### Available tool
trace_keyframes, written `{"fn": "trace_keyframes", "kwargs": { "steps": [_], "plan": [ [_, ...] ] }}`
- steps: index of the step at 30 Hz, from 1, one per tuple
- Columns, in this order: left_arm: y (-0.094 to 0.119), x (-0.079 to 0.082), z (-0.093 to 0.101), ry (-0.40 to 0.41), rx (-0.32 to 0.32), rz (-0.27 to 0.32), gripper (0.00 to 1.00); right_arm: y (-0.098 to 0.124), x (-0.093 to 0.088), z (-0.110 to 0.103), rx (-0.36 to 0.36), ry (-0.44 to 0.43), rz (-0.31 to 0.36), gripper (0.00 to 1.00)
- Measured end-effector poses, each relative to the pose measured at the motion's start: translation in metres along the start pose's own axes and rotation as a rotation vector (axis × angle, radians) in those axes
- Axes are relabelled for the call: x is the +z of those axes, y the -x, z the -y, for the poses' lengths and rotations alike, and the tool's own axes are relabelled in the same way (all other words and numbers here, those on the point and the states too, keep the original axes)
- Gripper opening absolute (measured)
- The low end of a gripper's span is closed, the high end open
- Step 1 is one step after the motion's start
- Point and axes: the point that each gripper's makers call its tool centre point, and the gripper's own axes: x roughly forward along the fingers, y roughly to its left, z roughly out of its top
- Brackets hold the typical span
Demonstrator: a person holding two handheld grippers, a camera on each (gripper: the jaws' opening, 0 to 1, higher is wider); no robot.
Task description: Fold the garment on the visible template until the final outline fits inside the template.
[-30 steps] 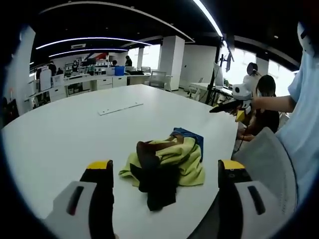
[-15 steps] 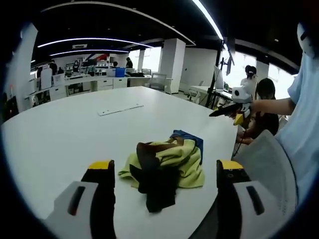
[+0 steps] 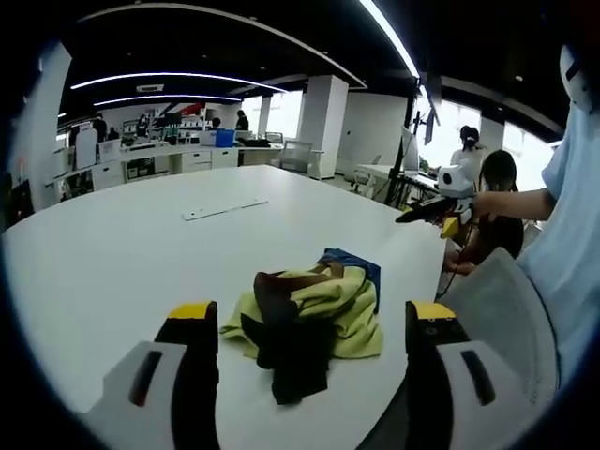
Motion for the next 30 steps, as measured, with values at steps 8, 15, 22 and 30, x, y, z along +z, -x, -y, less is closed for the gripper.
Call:
{"fn": "trace_keyframes", "kwargs": {
  "steps": [8,15,22,30],
  "plan": [
    [-0.002,0.000,0.002,-0.010,-0.005,-0.016,0.78,0.005,-0.001,0.005,-0.015,-0.006,0.016,0.87],
    [-0.004,0.010,0.000,-0.002,0.003,0.011,0.76,0.010,-0.008,0.004,-0.014,-0.019,0.024,0.86],
    [-0.006,0.016,-0.002,-0.008,0.006,0.025,0.71,0.016,-0.010,0.006,-0.026,-0.034,0.024,0.83],
    [-0.012,0.010,-0.007,-0.004,0.002,0.008,0.68,0.006,-0.008,0.007,-0.036,-0.030,0.029,0.80]
  ]
}}
